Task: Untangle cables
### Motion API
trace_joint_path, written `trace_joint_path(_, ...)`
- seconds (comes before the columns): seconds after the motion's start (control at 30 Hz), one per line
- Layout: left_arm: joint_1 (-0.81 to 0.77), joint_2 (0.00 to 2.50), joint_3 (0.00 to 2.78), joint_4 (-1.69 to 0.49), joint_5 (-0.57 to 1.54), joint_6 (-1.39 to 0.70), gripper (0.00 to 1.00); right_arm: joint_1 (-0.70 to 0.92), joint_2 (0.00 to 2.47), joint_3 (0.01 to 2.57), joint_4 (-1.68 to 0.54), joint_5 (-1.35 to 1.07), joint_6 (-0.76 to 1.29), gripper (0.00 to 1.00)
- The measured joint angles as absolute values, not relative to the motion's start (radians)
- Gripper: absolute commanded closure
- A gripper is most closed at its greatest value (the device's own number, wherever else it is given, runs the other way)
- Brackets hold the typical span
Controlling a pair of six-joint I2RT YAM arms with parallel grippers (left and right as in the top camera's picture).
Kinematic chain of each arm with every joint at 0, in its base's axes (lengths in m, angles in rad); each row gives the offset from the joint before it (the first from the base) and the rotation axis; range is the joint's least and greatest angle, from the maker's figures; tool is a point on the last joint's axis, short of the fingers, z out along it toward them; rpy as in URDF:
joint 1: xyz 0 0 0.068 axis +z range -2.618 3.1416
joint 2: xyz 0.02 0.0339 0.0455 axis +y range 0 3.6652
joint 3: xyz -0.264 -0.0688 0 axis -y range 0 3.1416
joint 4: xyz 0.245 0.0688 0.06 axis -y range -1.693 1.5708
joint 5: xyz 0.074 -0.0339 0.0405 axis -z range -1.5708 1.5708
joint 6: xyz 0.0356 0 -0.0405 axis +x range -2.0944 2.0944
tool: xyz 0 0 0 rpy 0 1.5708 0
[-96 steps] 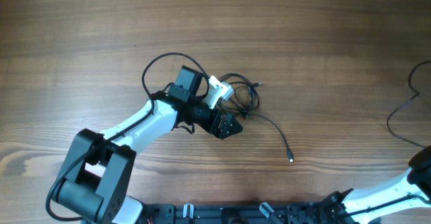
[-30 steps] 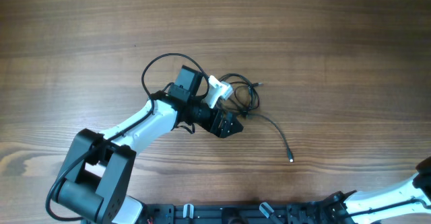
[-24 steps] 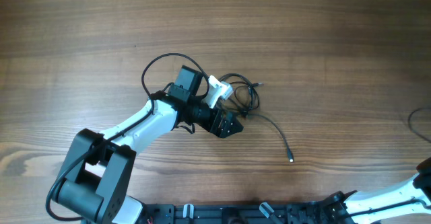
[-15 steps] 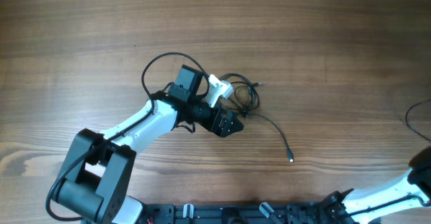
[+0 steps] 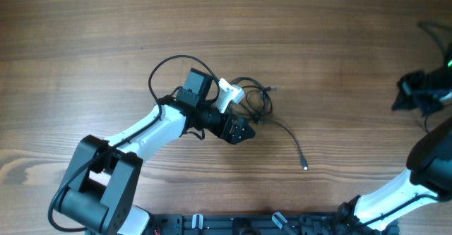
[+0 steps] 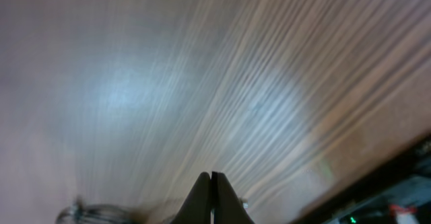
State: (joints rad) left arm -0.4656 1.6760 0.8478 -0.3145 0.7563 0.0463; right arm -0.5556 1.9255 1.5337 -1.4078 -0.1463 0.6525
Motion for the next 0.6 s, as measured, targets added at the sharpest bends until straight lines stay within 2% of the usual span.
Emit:
trace_joint_path(0.13,-0.466,1.676,0.848,-0.315,0.757,0.046,0.00,-0.606,1.926,1.293,-1.232,-0.132,0.705,0.96)
trace_joint_path(0.3,-0.466,1.676,0.848,-0.314,0.757,0.046,0.00,-0.723,1.927,1.153,-1.029,-0.099,0.714,0.96)
trace_joint_path(0.53,-0.466,1.676,0.848,-0.314,0.756,0.046,0.00,-0.783,1.877,1.103,-0.887,-0.068,0.715,0.96)
trace_joint_path(0.6,-0.466,1.676,0.848,-0.314,0.756,0.046,0.00,-0.783,1.871,1.103,-0.834,-0.010,0.717,0.92)
